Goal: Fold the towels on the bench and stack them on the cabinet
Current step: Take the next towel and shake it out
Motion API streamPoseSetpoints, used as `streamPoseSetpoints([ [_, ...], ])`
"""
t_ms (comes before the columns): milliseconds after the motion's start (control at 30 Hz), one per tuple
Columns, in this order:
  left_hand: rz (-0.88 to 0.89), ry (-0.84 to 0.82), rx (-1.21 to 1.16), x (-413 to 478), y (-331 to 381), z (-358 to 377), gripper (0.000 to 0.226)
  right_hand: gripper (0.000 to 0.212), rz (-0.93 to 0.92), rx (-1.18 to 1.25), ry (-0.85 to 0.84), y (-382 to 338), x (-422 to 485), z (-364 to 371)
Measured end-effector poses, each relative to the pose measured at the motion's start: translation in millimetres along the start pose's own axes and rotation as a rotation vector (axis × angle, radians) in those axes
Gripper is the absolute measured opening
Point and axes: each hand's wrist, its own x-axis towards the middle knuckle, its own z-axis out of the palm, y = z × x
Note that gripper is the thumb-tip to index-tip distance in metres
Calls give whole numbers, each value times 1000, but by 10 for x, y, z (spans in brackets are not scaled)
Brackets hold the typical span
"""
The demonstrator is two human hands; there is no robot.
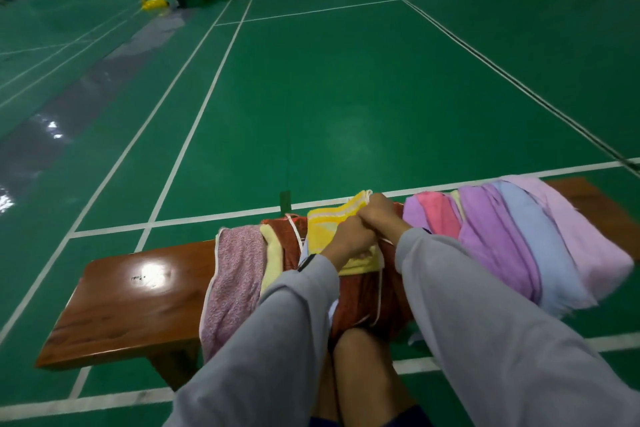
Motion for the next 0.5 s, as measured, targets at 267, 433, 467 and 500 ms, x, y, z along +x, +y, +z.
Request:
streamPoseSetpoints([
  [267, -55, 104, -68, 55, -230, -123, 31, 15, -22, 307, -166, 465, 564, 246],
  [433, -146, 421, 61, 42, -615, -552, 42, 22, -26, 728, -401, 76, 250, 135],
  [467, -179, 415, -12, 36, -680, -609, 38, 23, -46, 814, -491, -30, 196, 119],
  [500, -217, 394, -120, 39, -744, -646, 33, 25, -62, 885, -579, -112, 167, 124],
])
